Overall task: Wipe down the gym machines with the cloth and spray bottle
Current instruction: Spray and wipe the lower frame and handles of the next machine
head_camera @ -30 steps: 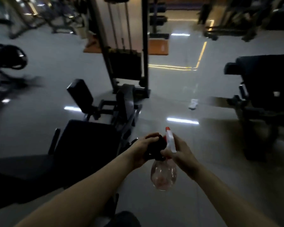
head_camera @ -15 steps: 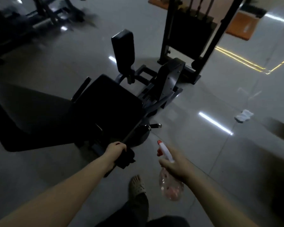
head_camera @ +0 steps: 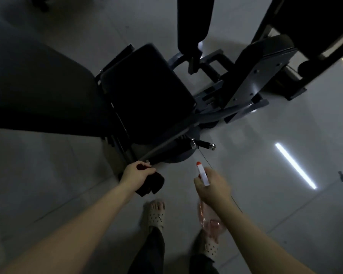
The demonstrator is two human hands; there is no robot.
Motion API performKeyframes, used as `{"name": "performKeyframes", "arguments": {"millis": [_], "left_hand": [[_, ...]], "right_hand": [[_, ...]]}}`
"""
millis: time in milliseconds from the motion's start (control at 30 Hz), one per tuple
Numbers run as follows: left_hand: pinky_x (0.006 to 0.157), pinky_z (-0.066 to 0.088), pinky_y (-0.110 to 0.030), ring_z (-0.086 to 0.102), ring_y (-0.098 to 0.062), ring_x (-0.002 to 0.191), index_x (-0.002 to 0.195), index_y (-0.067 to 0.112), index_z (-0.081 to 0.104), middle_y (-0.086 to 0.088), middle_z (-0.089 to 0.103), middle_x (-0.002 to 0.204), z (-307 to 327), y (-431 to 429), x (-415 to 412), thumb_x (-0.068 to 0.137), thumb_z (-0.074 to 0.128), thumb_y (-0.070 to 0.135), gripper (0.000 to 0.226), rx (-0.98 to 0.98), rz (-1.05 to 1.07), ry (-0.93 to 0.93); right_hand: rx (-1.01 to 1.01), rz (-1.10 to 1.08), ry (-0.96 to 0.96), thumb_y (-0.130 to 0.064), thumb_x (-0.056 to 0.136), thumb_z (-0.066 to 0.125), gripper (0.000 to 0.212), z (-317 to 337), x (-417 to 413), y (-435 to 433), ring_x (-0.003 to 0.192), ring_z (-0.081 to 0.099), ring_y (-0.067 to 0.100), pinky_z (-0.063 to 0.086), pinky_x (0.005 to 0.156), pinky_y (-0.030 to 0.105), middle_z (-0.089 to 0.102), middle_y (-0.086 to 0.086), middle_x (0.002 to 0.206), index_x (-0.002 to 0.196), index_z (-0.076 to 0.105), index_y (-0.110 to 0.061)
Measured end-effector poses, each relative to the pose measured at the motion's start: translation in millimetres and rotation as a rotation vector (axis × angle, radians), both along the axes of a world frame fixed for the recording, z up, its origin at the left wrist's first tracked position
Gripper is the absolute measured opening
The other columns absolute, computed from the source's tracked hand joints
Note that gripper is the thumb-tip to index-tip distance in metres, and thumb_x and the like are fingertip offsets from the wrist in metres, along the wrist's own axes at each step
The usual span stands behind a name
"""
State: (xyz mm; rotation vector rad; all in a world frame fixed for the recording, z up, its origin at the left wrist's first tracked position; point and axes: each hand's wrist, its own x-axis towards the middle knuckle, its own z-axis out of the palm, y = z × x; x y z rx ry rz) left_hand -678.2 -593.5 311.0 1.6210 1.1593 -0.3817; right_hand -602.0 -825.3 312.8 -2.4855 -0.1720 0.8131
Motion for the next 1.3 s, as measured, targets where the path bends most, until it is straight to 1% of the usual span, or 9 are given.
{"name": "performKeyframes", "arguments": {"millis": [200,367,467,600,800,967,1067,1167,1300], "left_hand": [[0.092,0.056,-0.044,0.066,-0.023,0.099,0.096,0.027,0.068,-0.002,0.068,0.107,-33.4,-16.1,-17.9,0.087,0.078,0.022,0.015,0.062,0.107,-0.036],[0.088,0.05,-0.034,0.06,-0.023,0.109,0.128,0.023,0.06,-0.003,0.059,0.122,-56.1,-17.5,-33.4,0.089,0.075,0.025,0.042,0.109,0.018,-0.001],[0.09,0.048,-0.034,0.058,-0.023,0.112,0.134,0.023,0.056,-0.001,0.059,0.126,-72.0,-6.8,-47.3,0.09,0.074,0.028,0.048,0.16,-0.031,0.024],[0.092,0.044,-0.031,0.054,-0.019,0.112,0.138,0.023,0.053,0.003,0.054,0.122,-88.6,14.7,-68.7,0.092,0.072,0.028,0.05,0.194,-0.06,0.006],[0.1,0.044,-0.032,0.054,-0.019,0.119,0.137,0.024,0.055,0.002,0.056,0.131,-118.9,45.6,-87.3,0.088,0.076,0.026,0.053,0.199,-0.05,-0.075],[0.092,0.046,-0.029,0.059,-0.019,0.112,0.122,0.02,0.066,0.002,0.062,0.118,-141.5,71.2,-89.9,0.088,0.075,0.022,0.035,0.194,-0.005,-0.151],[0.088,0.047,-0.027,0.062,-0.015,0.107,0.106,0.021,0.074,0.003,0.068,0.112,-159.6,82.7,-95.4,0.089,0.072,0.018,0.018,0.236,-0.029,-0.203],[0.096,0.047,-0.027,0.061,-0.011,0.108,0.108,0.022,0.077,0.005,0.069,0.114,-184.3,82.3,-104.4,0.09,0.069,0.014,0.021,0.303,-0.057,-0.248],[0.099,0.054,-0.033,0.068,-0.014,0.104,0.099,0.023,0.08,0.002,0.074,0.108,-215.7,85.0,-106.2,0.086,0.076,0.017,0.015,0.254,0.13,-0.389]], "right_hand": [[0.107,0.166,-0.045,-0.024,0.09,0.058,0.021,-22.2,1.8,-5.7,0.054,0.041,0.012,0.03,0.051,0.026,0.047,-0.004,0.063,0.074,0.045,-0.022],[0.117,0.312,-0.088,-0.026,0.094,0.054,0.025,-39.6,-15.2,4.9,0.052,0.044,0.015,0.039,0.051,0.028,0.052,0.002,0.063,0.071,0.046,-0.02],[0.15,0.402,-0.107,-0.024,0.093,0.058,0.012,-53.2,-34.4,11.2,0.06,0.053,0.016,0.05,0.058,0.029,0.056,0.0,0.07,0.083,0.053,-0.02],[0.193,0.507,-0.058,-0.027,0.093,0.059,0.009,-71.3,-53.9,28.2,0.067,0.053,0.012,0.049,0.064,0.027,0.053,-0.005,0.076,0.089,0.051,-0.024],[0.247,0.598,-0.143,-0.03,0.097,0.053,0.01,-98.5,-68.5,61.3,0.069,0.055,0.016,0.051,0.066,0.033,0.056,-0.002,0.077,0.092,0.053,-0.022],[0.368,0.716,-0.21,-0.042,0.096,0.054,0.013,-138.8,-77.0,79.8,0.077,0.05,-0.002,0.038,0.068,0.016,0.047,-0.021,0.084,0.1,0.042,-0.043],[0.468,0.662,-0.234,-0.034,0.095,0.056,0.006,-158.5,-83.0,95.9,0.076,0.054,0.003,0.045,0.065,0.02,0.052,-0.014,0.084,0.096,0.05,-0.033],[0.607,0.642,-0.352,-0.039,0.089,0.051,0.013,-185.7,-89.7,107.0,0.072,0.053,0.007,0.048,0.062,0.023,0.053,-0.01,0.08,0.09,0.053,-0.026],[0.717,0.671,-0.467,-0.041,0.09,0.049,0.019,-227.7,-84.5,123.4,0.076,0.056,0.008,0.052,0.066,0.032,0.055,-0.009,0.084,0.097,0.055,-0.024]]}}
